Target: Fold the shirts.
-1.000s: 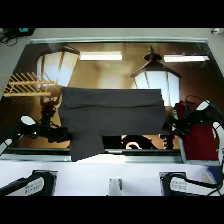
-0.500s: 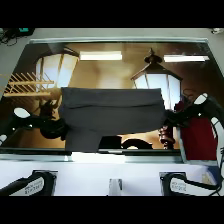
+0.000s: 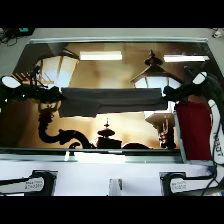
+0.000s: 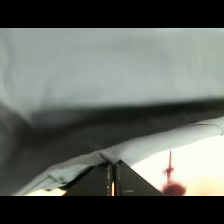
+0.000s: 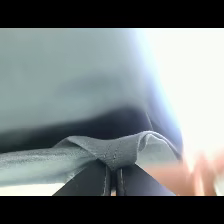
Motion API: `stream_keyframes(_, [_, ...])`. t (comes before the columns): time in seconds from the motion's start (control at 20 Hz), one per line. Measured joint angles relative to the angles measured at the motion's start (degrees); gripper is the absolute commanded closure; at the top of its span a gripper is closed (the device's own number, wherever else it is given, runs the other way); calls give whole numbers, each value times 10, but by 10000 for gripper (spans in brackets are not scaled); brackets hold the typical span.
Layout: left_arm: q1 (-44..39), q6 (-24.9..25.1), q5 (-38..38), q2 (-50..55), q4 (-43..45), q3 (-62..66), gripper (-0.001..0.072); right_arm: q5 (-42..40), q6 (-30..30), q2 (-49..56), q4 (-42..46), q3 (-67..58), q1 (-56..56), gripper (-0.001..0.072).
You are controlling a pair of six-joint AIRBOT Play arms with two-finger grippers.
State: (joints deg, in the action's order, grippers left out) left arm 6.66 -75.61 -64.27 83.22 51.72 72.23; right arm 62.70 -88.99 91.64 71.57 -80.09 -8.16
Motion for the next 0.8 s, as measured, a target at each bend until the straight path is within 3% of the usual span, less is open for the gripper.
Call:
stream_keyframes(0.3, [1,-25,3,125,9,121,675,-33,-35,115,12,-110,23,681])
stream_keyframes(0.35, [0,-29,4,140,10,130,664,-33,-36,127,14,-117,24,646])
stream_keyframes(0.4, [-1,-33,4,154,11,138,543,-32,-39,138,15,-121,25,496])
stream_keyframes(0.45, [-2,-37,7,166,14,144,328,-33,-40,145,13,-125,25,308])
stream_keyframes(0.5, [-3,-40,7,175,14,148,209,-34,-39,150,4,-127,25,177])
stream_keyframes(0.8, [13,-46,-11,175,14,193,221,-1,-10,140,-3,-141,-2,72])
